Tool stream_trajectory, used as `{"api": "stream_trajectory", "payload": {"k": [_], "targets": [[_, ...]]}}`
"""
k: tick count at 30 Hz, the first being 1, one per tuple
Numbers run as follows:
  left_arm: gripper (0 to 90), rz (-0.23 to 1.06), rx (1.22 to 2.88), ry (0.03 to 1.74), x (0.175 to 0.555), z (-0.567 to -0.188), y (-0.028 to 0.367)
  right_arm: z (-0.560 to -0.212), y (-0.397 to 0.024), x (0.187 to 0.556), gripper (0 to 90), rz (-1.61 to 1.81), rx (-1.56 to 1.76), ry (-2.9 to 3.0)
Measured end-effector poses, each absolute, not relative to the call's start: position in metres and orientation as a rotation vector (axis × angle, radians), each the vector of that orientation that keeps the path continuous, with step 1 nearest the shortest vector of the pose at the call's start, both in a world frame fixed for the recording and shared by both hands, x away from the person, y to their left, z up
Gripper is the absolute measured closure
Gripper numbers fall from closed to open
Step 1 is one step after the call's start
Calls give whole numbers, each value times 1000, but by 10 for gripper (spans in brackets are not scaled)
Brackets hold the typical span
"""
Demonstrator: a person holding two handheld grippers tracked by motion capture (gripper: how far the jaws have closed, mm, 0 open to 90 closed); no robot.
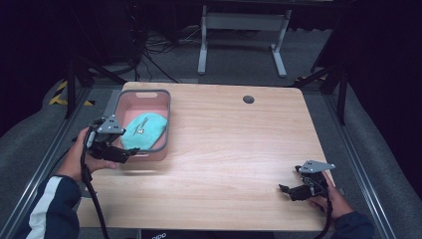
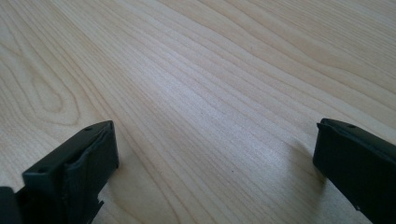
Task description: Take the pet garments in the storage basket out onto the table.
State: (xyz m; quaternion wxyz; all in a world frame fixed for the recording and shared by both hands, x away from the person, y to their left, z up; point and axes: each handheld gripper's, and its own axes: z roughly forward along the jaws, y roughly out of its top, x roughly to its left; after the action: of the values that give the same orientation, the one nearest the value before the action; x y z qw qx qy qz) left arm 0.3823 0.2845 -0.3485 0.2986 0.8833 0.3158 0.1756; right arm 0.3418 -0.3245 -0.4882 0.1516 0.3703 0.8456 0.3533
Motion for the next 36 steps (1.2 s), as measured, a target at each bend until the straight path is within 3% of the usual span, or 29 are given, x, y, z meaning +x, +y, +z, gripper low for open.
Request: {"api": "stream_trajectory", "payload": {"k": [15,36], "targets": [[191,431,2437,909,439,-356,273,-488,-324,342,4,1014,1064,2427],[169,221,2730,1156,514,-426,251,-488,-325,341,5,1012,1067,2425]]}}
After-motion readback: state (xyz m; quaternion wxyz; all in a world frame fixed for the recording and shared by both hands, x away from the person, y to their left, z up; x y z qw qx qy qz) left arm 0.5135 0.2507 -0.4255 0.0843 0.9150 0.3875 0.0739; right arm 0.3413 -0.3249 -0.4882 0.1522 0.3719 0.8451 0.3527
